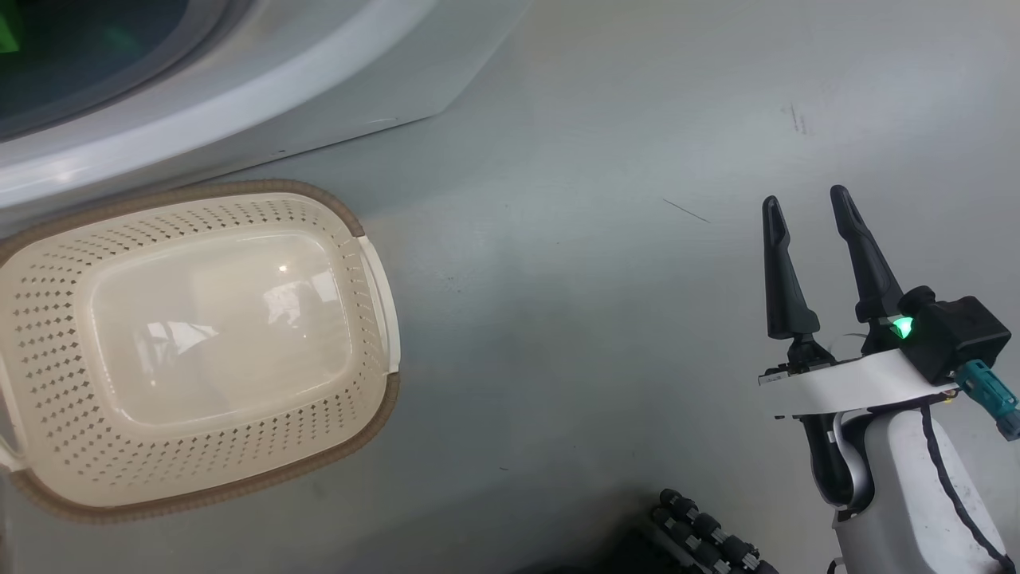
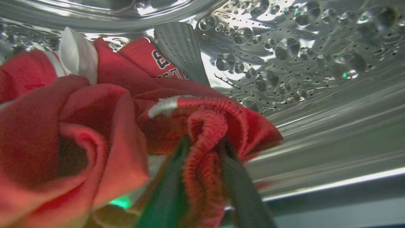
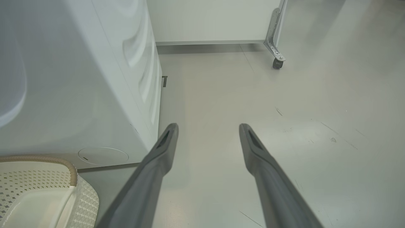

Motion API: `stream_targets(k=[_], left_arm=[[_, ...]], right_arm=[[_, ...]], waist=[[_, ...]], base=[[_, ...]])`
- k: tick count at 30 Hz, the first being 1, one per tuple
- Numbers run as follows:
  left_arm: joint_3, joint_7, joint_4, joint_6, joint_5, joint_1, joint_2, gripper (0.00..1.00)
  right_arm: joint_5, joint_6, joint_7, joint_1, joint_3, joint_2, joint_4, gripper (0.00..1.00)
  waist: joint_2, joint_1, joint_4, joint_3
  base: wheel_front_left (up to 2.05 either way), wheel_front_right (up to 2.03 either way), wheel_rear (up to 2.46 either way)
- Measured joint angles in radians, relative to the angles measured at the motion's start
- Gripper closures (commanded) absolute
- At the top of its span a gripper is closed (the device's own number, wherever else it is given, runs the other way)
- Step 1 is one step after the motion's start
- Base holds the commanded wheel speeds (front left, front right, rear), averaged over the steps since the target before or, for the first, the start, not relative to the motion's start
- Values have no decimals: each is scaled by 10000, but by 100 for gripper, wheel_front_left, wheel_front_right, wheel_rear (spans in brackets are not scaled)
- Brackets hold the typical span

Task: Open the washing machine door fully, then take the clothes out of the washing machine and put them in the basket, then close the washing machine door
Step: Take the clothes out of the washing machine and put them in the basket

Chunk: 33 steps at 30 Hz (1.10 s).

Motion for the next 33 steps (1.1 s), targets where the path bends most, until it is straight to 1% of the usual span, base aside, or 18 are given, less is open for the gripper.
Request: stream_targets(k=[1, 9, 13, 17, 19, 25, 28, 33], left_arm=[[4, 42, 73, 10, 2, -28, 27, 100], [-119, 113, 454, 190, 347, -346, 96, 100], [-82, -75, 539, 232, 349, -411, 82, 100], [-27, -477, 570, 247, 291, -419, -167, 100], [25, -805, 571, 247, 219, -418, -320, 100], [326, -2023, 550, 303, 25, -314, -537, 100], [506, -2625, 548, 316, -194, 26, -639, 100], [610, -3626, 514, 316, -339, 650, -1041, 100]], right_arm=[[2, 0, 0, -1, 4, 0, 15, 0], [8, 0, 0, -27, 4, 4, 61, 0], [146, 0, 0, -108, 0, 6, 67, 0], [174, -15, 0, -146, -198, 8, 54, 0], [176, -21, 0, -146, -267, 6, 54, 0], [174, -29, 0, -149, -366, 10, 61, 0], [169, -31, 0, -151, -481, 10, 65, 0], [119, -31, 0, -152, -665, 4, 69, 0]], waist=[[0, 0, -8, -1], [0, 0, -47, -10], [0, 0, -38, -9], [0, 0, 54, -31], [0, 0, 137, -40], [0, -1, 433, -148], [0, -1, 570, -261], [0, -1, 826, -491]], base=[[0, 0, 0], [0, 0, 0], [0, 0, 0], [0, 0, 0], [0, 0, 0], [0, 0, 0], [0, 0, 0], [0, 0, 0]])
